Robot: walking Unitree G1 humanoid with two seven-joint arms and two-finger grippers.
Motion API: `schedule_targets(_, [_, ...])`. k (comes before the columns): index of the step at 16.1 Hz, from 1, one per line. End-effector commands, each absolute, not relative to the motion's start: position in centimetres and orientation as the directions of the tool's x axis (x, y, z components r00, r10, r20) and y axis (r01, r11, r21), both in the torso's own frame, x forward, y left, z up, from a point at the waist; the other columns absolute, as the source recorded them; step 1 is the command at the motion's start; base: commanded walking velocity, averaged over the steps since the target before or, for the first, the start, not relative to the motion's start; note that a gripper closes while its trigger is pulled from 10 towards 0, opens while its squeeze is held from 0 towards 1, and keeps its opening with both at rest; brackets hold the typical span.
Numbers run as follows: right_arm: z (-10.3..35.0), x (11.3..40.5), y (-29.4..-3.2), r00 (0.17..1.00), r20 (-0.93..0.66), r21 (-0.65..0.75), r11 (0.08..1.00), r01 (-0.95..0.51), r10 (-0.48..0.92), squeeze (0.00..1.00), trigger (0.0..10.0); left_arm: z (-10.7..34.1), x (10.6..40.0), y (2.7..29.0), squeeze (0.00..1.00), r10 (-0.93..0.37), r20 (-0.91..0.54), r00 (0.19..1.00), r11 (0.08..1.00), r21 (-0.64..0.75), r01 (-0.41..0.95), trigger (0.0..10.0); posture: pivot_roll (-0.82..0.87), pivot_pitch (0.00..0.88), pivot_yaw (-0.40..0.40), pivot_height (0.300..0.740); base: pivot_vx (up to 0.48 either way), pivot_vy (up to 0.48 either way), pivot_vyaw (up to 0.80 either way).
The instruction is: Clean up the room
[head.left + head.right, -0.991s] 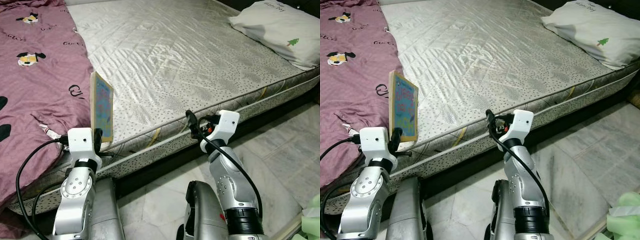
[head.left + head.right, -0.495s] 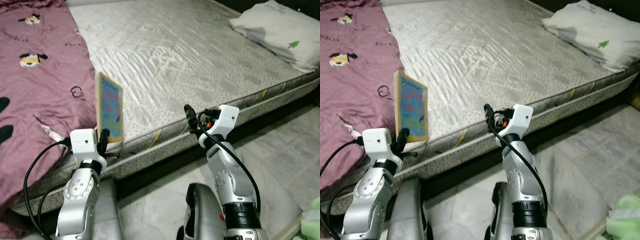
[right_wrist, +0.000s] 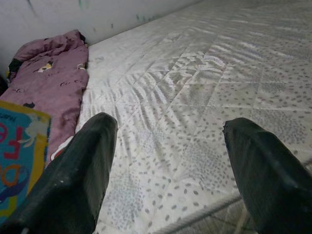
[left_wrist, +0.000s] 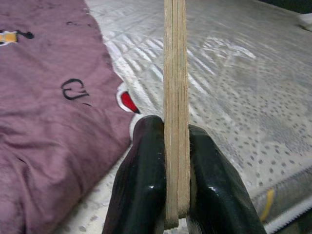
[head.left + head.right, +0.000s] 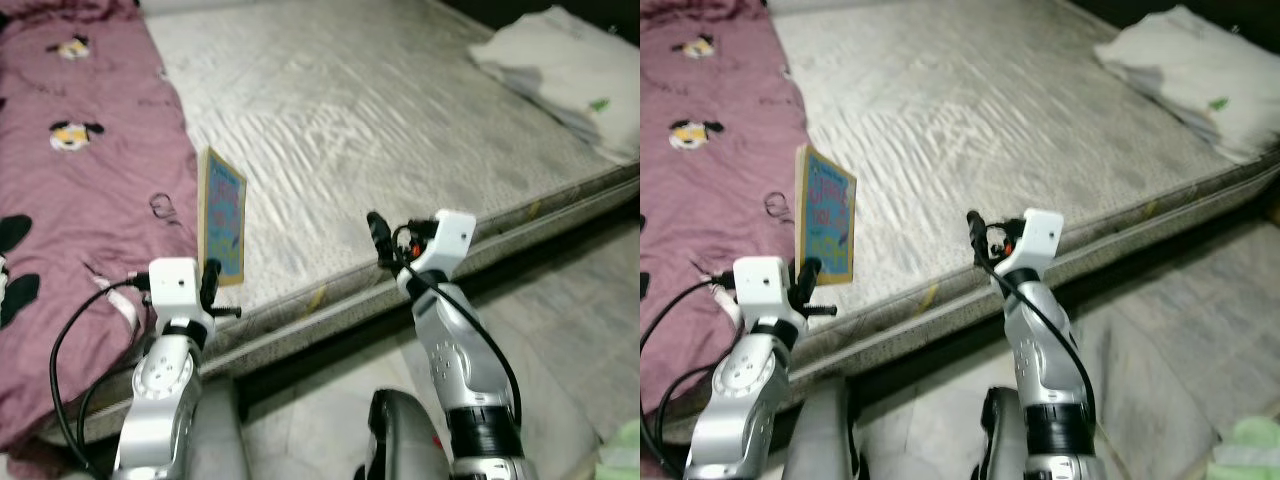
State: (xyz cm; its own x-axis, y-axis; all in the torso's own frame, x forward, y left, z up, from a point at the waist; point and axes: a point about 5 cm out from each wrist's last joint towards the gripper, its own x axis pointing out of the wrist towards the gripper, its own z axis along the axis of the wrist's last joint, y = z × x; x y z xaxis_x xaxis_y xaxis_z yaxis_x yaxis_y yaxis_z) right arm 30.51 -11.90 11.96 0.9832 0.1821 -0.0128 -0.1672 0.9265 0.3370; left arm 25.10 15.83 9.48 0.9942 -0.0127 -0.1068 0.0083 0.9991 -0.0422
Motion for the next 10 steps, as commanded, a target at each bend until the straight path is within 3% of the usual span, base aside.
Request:
schedule_targets(1, [12.55, 30.52, -12.10, 0.985, 0.012, 0.335, 0.927, -0.166, 0.172, 0.00, 10.0, 10.33, 25.42, 15.76, 0.00, -0.008, -0.062, 0.998, 1.000, -0.027, 0.006, 10.0, 0.10, 0.000, -0.043, 0.669, 0.000, 0.000, 0.00])
schedule_targets(6, [12.65, 30.55, -12.30, 0.986, 0.022, 0.270, 0.948, -0.167, 0.168, 0.00, 10.0, 10.23, 25.59, 15.50, 0.00, -0.016, -0.067, 0.998, 1.000, -0.011, 0.015, 10.0, 0.10, 0.000, -0.047, 0.679, 0.000, 0.000, 0.00])
schedule_targets(10, [12.53, 30.75, -12.84, 0.989, 0.016, 0.262, 0.954, -0.145, 0.146, 0.00, 10.0, 10.20, 25.63, 15.29, 0.00, -0.021, -0.068, 0.997, 1.000, -0.025, 0.019, 10.0, 0.10, 0.000, -0.047, 0.738, 0.000, 0.000, 0.00])
